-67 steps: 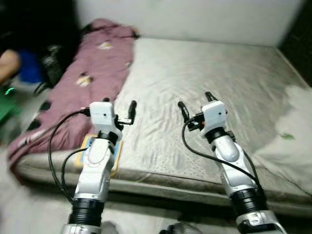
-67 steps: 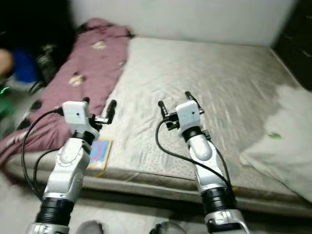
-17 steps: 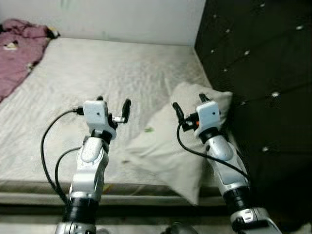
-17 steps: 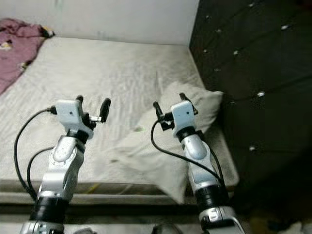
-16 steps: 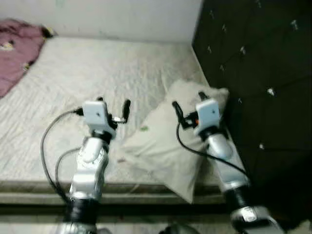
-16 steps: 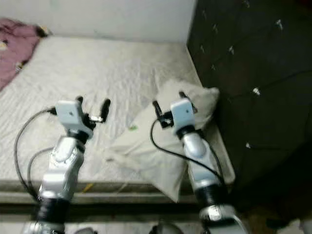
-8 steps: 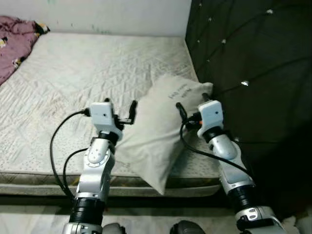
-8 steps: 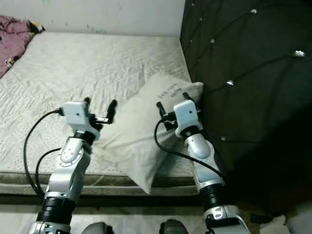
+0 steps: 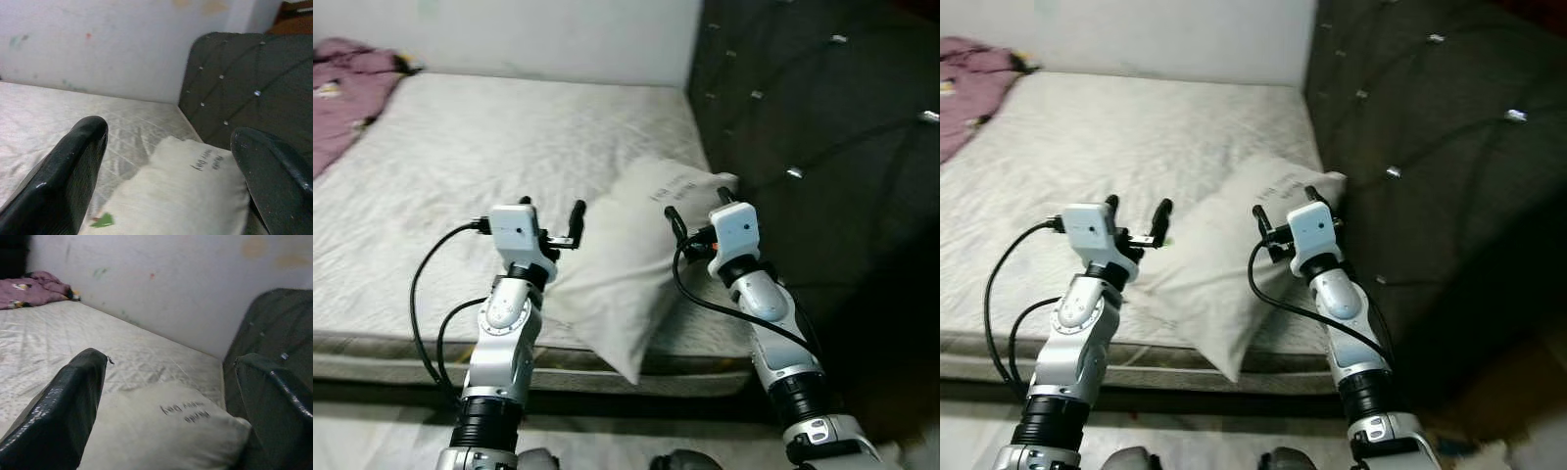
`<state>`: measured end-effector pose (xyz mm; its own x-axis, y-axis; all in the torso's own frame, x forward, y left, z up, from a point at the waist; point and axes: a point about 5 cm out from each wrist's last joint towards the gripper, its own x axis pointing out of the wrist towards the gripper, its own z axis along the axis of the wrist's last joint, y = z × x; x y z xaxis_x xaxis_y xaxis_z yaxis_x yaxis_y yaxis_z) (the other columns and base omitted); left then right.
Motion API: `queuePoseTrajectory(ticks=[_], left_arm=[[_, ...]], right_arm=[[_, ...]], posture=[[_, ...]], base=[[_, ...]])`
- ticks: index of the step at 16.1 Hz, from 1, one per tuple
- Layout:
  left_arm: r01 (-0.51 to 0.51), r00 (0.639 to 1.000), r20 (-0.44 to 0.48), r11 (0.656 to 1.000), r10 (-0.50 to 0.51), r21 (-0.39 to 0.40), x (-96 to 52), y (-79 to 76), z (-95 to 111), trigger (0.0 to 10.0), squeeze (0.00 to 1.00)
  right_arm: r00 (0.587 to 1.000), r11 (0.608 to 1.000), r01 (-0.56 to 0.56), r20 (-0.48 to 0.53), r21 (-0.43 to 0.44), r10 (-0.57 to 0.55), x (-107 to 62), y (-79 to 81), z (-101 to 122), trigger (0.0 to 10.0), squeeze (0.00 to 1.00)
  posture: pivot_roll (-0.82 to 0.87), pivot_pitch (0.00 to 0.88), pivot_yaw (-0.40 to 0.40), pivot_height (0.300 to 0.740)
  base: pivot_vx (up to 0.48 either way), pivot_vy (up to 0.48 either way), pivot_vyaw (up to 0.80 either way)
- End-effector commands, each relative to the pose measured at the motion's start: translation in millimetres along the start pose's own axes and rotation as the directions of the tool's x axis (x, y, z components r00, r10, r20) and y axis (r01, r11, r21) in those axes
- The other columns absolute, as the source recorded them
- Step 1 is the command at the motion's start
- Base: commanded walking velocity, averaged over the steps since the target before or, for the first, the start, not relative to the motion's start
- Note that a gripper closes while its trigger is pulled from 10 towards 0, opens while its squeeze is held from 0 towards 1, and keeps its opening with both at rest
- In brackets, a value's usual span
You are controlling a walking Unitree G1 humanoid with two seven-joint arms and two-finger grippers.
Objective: Clean up the room
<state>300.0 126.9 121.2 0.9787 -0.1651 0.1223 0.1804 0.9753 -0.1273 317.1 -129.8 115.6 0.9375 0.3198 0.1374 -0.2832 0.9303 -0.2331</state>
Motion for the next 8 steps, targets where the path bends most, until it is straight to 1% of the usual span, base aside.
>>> queuePoseTrajectory(ticks=[1,5,8], left_arm=[[-0.013,1.0,0.004,1.0,0.013,0.01,0.5,5.0,2.8,10.0,0.0],[-0.011,1.0,0.0,1.0,0.011,0.015,-0.3,5.2,2.9,10.0,0.0],[-0.011,1.0,0.003,1.0,0.011,0.015,-0.2,5.2,3.1,10.0,0.0]], right_arm=[[1.0,1.0,-0.01,0.026,0.0,0.01,4.7,1.7,6.5,10.0,0.0],[1.0,1.0,-0.003,0.023,0.006,0.003,4.3,1.6,5.8,10.0,0.0],[1.0,1.0,-0.001,0.019,0.012,0.0,4.3,1.6,5.2,10.0,0.0]], posture=[[0.0,0.0,-0.031,0.74],[0.0,0.004,-0.023,0.74],[0.0,0.001,-0.027,0.74]], base=[[0.0,0.48,0.0],[0.0,0.48,0.0],[0.0,0.0,0.0]])
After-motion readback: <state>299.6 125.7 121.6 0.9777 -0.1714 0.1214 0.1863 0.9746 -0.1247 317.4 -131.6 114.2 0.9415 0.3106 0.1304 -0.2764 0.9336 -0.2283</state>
